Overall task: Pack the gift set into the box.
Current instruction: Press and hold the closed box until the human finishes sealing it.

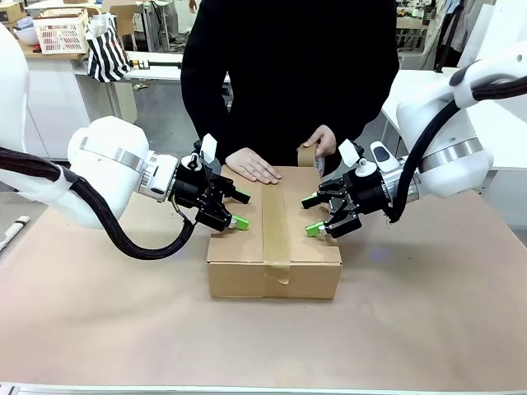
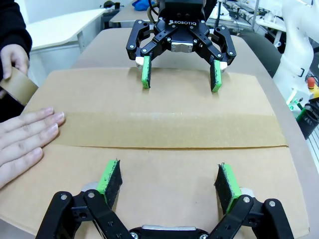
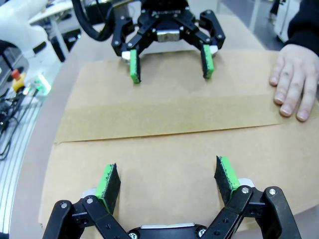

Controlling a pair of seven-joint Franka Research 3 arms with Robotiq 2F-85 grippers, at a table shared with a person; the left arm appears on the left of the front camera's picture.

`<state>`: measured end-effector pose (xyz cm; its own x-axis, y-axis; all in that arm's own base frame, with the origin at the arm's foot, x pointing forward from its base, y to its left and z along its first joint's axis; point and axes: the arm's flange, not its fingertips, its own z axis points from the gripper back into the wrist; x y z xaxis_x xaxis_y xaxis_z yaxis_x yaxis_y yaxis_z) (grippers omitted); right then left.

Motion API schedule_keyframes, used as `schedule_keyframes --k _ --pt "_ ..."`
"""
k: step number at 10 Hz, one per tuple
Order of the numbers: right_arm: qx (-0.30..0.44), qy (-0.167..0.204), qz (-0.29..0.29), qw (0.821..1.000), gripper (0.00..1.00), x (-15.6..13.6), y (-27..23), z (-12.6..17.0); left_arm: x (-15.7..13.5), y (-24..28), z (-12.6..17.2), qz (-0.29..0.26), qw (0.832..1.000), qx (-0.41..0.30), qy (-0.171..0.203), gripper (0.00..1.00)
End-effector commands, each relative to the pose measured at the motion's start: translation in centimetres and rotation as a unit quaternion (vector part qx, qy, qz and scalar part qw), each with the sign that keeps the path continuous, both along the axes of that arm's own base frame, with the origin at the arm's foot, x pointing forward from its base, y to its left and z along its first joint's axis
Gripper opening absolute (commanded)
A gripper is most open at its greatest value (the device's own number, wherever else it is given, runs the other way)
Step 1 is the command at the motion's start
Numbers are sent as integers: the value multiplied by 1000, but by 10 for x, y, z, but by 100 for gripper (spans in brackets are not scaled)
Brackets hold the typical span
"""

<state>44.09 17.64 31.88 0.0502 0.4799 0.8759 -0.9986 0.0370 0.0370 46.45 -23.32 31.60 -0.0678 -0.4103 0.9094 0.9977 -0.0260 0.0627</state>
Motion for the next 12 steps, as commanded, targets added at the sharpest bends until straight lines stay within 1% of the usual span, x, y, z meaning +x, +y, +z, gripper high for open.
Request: schedule_keyframes --k 1,12 --pt "-2 0 -1 1000 100 0 -1 -1 0 0 -2 0 1000 0 2 100" --pt "-2 0 -1 1000 100 0 -1 -1 0 0 -2 0 1000 0 2 100"
